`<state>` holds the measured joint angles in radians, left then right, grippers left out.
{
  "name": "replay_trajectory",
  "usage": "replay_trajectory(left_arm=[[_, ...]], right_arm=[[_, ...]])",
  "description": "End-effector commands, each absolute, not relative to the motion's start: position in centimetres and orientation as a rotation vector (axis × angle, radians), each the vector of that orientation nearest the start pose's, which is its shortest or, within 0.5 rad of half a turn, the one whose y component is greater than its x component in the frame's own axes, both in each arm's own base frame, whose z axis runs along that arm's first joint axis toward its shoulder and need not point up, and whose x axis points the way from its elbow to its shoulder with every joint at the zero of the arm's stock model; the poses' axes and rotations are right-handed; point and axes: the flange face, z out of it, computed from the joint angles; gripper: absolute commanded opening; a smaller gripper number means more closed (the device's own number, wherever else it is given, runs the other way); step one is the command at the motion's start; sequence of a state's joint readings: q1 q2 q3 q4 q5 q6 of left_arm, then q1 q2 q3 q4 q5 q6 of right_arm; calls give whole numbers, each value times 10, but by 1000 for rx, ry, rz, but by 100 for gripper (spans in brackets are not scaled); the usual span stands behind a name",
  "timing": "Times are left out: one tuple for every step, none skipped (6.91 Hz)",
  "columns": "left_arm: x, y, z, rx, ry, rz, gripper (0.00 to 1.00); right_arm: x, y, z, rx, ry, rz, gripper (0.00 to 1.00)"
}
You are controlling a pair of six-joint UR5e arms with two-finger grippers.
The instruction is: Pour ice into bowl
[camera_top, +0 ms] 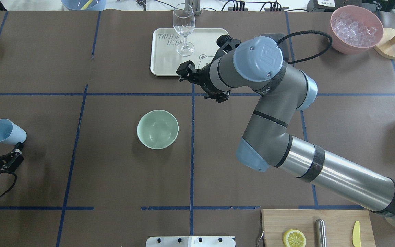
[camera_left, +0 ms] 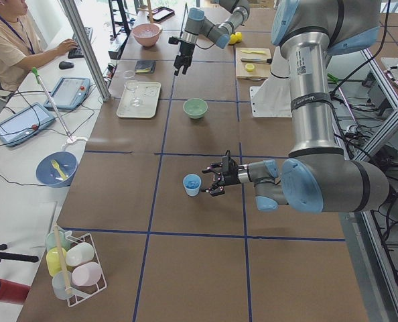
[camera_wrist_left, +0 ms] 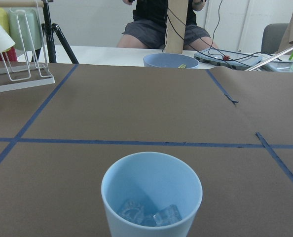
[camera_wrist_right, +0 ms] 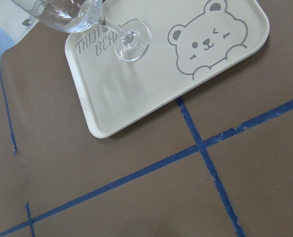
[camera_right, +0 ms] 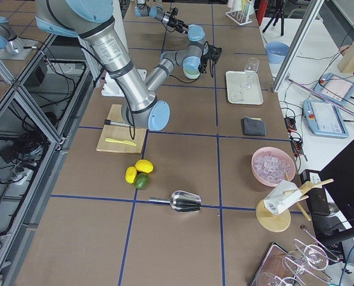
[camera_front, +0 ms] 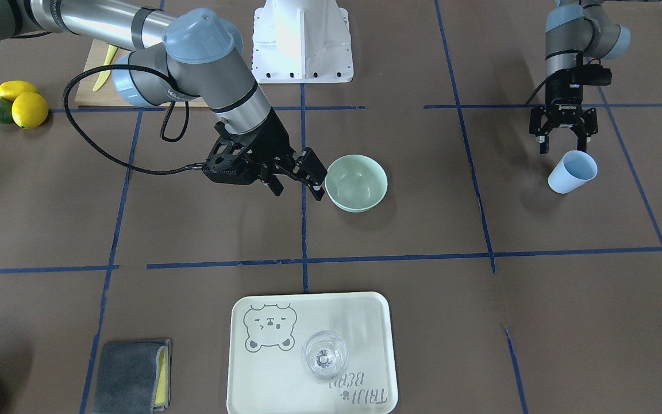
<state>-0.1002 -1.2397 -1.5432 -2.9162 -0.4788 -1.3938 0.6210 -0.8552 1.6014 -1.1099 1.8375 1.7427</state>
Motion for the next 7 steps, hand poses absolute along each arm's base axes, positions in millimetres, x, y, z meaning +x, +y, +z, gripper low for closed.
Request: replay_trajectory(left_arm=[[310,-260,662,1134,700,-486,98],[305,-266,663,1142,686,-503,98],[302,-274,661,1145,681,-526,98],[298,-283,664,1154,661,-544,98],[303,-290,666,1155,654,-556,98],[310,-293,663,1154,660,-562,98],[322,-299,661,1153,667,-575,98]], right_arm=[[-498,-488,155,41,-1244,527,100],[-496,-488,155,42,-1246,528,100],[-497,-488,158,41,-1242,529,100],[-495,-487,157,41,-1243,529,100],[-494,-486,156,42,-1244,528,100],[-493,-487,157,43,-1243,529,100],[-493,-488,158,43,-1240,531,100]])
